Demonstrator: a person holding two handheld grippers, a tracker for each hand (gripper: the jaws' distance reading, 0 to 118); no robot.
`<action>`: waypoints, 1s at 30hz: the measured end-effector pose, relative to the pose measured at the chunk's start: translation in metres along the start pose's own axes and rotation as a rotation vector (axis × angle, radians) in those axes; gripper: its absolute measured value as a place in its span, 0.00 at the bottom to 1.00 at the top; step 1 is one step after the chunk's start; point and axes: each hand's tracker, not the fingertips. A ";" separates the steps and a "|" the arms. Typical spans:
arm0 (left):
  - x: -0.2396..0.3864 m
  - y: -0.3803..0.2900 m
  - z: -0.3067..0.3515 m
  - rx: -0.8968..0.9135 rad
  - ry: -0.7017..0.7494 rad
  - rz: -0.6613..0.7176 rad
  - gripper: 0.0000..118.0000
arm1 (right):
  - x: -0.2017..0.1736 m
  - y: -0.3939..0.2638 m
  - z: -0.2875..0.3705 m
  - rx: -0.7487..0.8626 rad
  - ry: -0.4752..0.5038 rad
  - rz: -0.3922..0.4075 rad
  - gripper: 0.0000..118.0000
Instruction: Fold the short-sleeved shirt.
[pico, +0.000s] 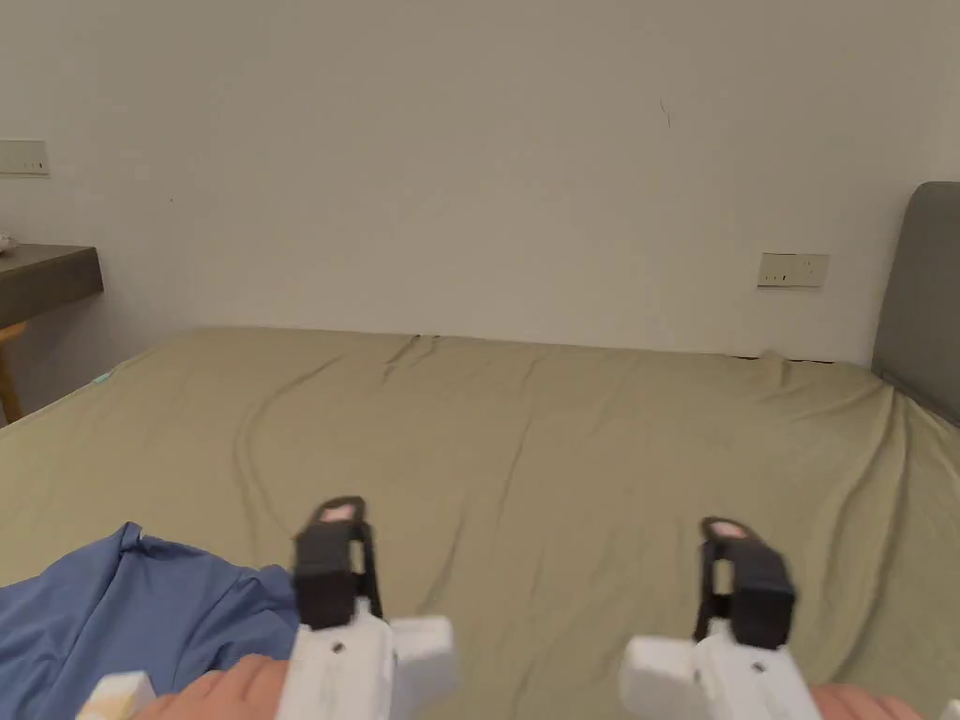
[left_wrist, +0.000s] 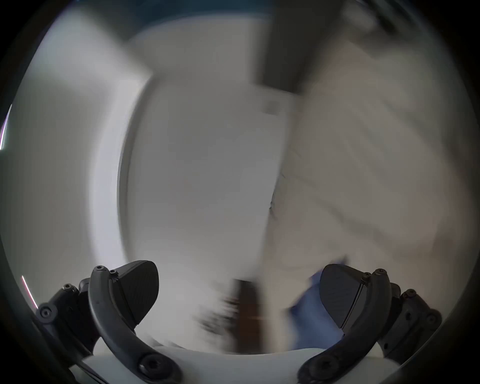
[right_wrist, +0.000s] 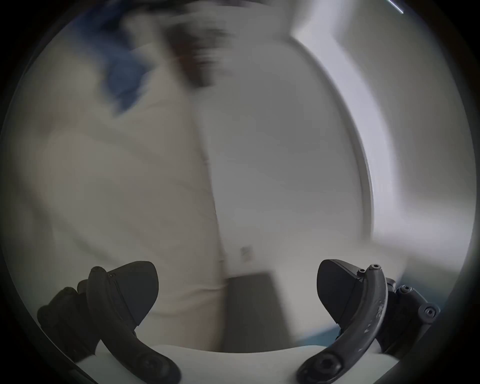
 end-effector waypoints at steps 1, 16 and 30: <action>0.017 -0.001 -0.001 0.029 -0.006 -0.183 1.00 | -0.015 0.003 0.002 0.025 -0.005 0.193 1.00; -0.061 -0.084 0.009 -0.045 -0.331 1.707 1.00 | 0.043 -0.116 -0.012 0.017 0.321 -1.907 1.00; -0.047 -0.091 0.002 -0.173 -0.155 1.883 1.00 | 0.034 -0.100 0.001 -0.031 0.102 -1.750 1.00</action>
